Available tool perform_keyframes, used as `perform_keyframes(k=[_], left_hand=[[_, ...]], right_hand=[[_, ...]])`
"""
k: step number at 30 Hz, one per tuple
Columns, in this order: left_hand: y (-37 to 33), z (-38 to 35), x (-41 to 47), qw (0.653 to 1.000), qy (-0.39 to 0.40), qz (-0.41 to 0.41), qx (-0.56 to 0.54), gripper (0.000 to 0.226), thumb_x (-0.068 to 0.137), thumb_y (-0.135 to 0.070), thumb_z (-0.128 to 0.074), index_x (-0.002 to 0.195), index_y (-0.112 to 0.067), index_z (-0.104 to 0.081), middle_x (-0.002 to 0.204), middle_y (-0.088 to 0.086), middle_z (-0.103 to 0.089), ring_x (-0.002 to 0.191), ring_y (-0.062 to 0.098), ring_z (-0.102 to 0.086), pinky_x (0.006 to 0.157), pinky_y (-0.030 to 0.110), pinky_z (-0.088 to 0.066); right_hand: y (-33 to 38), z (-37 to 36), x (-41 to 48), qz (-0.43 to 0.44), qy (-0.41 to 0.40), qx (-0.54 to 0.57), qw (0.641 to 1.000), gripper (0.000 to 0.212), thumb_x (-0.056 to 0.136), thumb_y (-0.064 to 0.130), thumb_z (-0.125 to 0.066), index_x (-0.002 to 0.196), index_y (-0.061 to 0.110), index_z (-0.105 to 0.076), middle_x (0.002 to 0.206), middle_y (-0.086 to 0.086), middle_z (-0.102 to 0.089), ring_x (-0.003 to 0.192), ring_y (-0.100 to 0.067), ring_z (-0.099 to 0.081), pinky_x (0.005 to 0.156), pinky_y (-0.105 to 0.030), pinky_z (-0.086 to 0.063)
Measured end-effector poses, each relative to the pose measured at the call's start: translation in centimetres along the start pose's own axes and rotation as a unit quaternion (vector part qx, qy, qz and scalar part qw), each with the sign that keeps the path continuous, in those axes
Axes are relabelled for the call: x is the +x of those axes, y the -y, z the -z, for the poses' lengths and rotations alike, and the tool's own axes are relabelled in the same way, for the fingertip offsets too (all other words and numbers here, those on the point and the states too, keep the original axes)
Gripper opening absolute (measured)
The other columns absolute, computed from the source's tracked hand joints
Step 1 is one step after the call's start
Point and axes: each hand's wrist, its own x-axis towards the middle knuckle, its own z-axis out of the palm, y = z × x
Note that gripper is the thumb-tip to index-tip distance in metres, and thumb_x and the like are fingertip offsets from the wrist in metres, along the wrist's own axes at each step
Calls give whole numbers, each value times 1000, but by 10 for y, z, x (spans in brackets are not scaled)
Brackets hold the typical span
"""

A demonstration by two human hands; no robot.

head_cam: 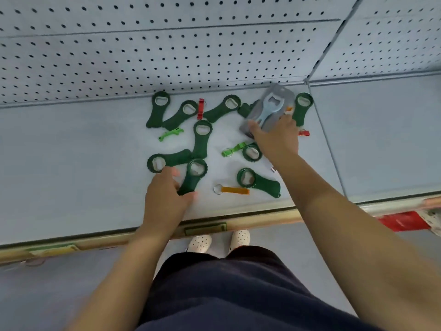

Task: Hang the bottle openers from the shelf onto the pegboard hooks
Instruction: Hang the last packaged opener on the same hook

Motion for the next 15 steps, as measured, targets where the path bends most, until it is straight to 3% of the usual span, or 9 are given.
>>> perform_keyframes(k=[5,8,10,15], left_hand=[[-10,-4,-16,995,-49,54,-63,33,83,-21,-81,108,-16,-60,93,-6,-62,79,-1,-56,65,7,-38],[-9,-7,-30,984,-76,101,-123,25,84,-24,-80,105,-20,-67,92,-8,-68,85,5,-64,74,17,-48],[-15,-7,-38,965,-77,139,-206,19,87,-24,-77,104,-21,-69,93,-4,-73,87,11,-69,80,25,-54],[-25,-3,-47,897,-81,191,-391,16,90,-26,-74,106,-21,-73,88,-4,-75,78,13,-63,77,29,-49]], right_hand=[[-2,-1,15,4,4,37,999,103,74,59,-79,146,7,-28,142,-12,-47,129,-31,-51,102,-42,-49],[-4,4,18,-6,31,106,994,90,76,46,-82,139,9,-29,122,-7,-54,110,-27,-58,83,-37,-55],[-5,10,21,-16,51,162,985,80,81,37,-78,138,9,-28,107,-2,-51,97,-21,-57,68,-30,-48],[5,24,3,-58,76,308,947,55,89,31,-65,129,10,-33,93,0,-48,72,-9,-46,58,-24,-40]])
